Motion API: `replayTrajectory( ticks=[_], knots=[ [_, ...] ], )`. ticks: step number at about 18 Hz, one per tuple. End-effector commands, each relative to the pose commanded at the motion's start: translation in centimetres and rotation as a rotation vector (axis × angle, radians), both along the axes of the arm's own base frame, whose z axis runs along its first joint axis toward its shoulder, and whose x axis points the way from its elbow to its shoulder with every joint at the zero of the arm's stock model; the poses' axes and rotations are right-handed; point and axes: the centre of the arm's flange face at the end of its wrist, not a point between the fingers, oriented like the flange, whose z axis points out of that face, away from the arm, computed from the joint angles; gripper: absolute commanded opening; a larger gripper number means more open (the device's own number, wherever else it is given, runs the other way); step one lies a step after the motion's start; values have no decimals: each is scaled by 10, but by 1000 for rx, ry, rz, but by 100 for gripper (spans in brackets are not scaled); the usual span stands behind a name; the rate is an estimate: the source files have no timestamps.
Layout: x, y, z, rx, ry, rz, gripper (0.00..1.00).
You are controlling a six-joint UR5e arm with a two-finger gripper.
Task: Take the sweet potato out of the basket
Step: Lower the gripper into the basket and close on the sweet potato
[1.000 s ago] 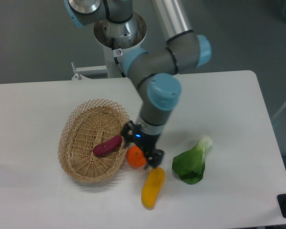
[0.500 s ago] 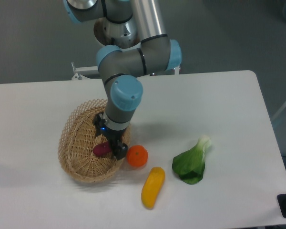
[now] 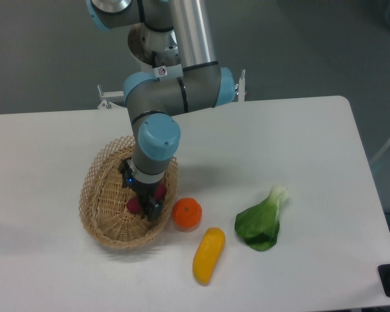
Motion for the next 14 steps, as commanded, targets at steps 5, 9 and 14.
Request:
replayTrajectory(
  ticks=[5,9,14],
  knots=[
    [0,-2,-1,-10,10,0,30],
    [-1,-2,2,-6,15,3,9],
    [-7,2,19,18,31,18,4]
  ],
)
